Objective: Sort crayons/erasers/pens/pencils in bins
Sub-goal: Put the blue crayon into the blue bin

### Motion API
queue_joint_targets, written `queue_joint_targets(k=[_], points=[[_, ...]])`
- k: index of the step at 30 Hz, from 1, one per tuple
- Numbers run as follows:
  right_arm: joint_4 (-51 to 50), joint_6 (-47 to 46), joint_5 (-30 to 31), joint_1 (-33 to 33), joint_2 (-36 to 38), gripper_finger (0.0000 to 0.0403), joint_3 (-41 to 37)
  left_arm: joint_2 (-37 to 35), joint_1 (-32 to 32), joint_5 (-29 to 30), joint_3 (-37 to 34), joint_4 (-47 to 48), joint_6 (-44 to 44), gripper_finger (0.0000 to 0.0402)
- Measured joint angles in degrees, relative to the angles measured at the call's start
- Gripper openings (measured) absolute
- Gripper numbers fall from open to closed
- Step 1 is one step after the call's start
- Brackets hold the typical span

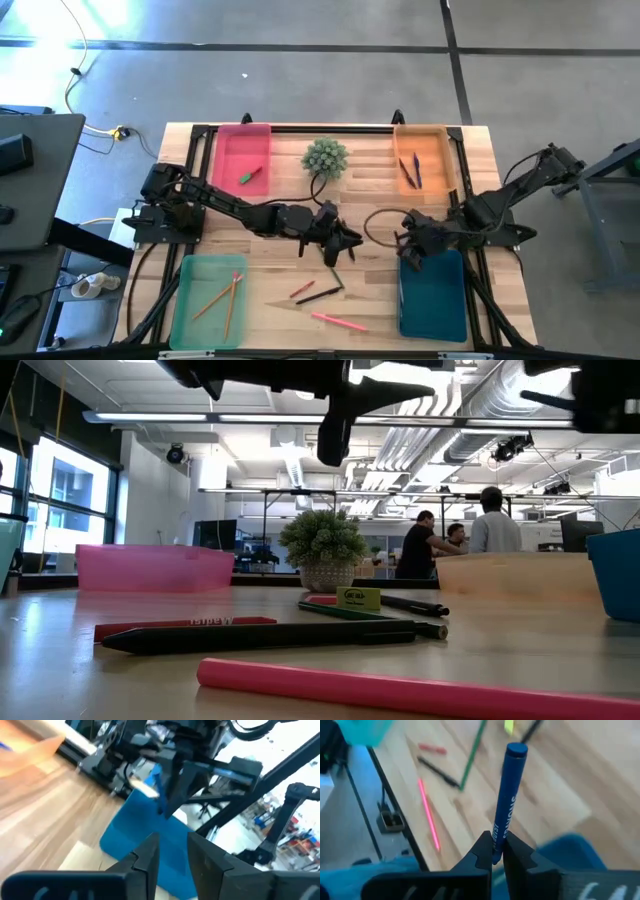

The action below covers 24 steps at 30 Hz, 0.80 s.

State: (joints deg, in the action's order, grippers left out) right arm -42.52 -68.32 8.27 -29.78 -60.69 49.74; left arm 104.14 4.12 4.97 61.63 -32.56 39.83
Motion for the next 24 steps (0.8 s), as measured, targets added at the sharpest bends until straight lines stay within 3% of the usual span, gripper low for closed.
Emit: queue_joint_targets(k=[6,14,24], points=[[-5.67,-8.16,1.04,-7.40,-0.09,0.0005,0.00,-2.16,0.00,0.39,-0.02,6.37,-0.21,0.0074],[-8.06,-16.72,3.23,-14.32,-3.48,0.0009,0.00,-7.17,0.94,6.57,0.00,19.27,-4.69,0.0074],[-7.82,-23.61,-3.07,-17.70,-12.11,0.0010,0.02,-11.86,4.50,12.76,0.00,41.74,-4.58,0.0074]])
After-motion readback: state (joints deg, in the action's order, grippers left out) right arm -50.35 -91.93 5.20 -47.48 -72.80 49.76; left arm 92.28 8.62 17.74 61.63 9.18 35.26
